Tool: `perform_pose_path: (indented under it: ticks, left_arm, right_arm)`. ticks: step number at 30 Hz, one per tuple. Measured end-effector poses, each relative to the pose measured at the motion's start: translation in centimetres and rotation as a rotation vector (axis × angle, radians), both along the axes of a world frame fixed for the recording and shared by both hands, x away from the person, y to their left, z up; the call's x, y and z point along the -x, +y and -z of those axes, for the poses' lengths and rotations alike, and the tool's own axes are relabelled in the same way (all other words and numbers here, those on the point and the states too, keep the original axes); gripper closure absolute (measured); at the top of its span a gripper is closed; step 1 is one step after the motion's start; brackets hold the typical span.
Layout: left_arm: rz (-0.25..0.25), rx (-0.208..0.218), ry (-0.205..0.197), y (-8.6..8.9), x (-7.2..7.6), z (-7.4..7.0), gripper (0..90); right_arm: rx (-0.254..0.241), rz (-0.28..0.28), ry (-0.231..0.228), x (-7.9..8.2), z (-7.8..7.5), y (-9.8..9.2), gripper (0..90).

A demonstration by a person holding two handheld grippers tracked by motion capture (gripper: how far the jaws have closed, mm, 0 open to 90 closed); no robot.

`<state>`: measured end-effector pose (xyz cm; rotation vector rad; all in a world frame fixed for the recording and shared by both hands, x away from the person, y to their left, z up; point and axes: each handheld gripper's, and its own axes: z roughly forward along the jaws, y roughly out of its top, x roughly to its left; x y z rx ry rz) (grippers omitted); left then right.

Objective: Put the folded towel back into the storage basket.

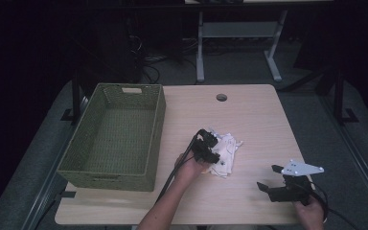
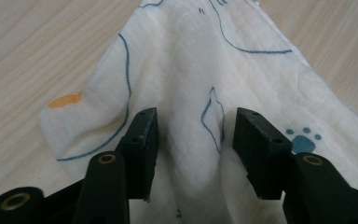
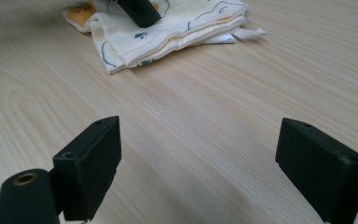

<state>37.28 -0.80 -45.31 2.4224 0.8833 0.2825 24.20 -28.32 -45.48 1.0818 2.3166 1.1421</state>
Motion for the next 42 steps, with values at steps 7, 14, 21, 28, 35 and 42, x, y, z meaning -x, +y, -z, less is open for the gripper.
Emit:
perform_pose_path:
  ticks: [7, 14, 21, 28, 35, 42]
  left_arm:
    - [0.016, -0.014, 0.003, -0.3, 0.0, -0.2, 64.8]
    - [0.022, -0.025, 0.017, -0.6, 0.0, -0.3, 77.4]
    - [0.011, 0.006, 0.047, -0.3, -0.3, -0.3, 80.3]
    - [-0.004, 0.031, 0.096, 0.2, -0.5, -0.5, 82.2]
    - [0.004, 0.054, 0.152, 1.1, -0.5, -1.0, 82.4]
    - [0.020, 0.143, 0.165, 2.0, 0.1, -2.5, 82.6]
  right_arm:
    - [0.007, -0.001, 0.004, -0.1, 0.1, 0.1, 13.7]
    - [0.004, 0.008, 0.002, -0.1, 0.1, 0.0, 13.7]
    - [0.005, 0.010, 0.000, 0.0, 0.1, 0.0, 13.7]
    - [0.006, 0.004, 0.000, -0.1, 0.1, 0.0, 13.7]
    - [0.004, 0.013, -0.006, 0.0, 0.0, -0.1, 13.7]
    - [-0.005, 0.025, -0.012, 0.0, 0.0, -0.4, 13.7]
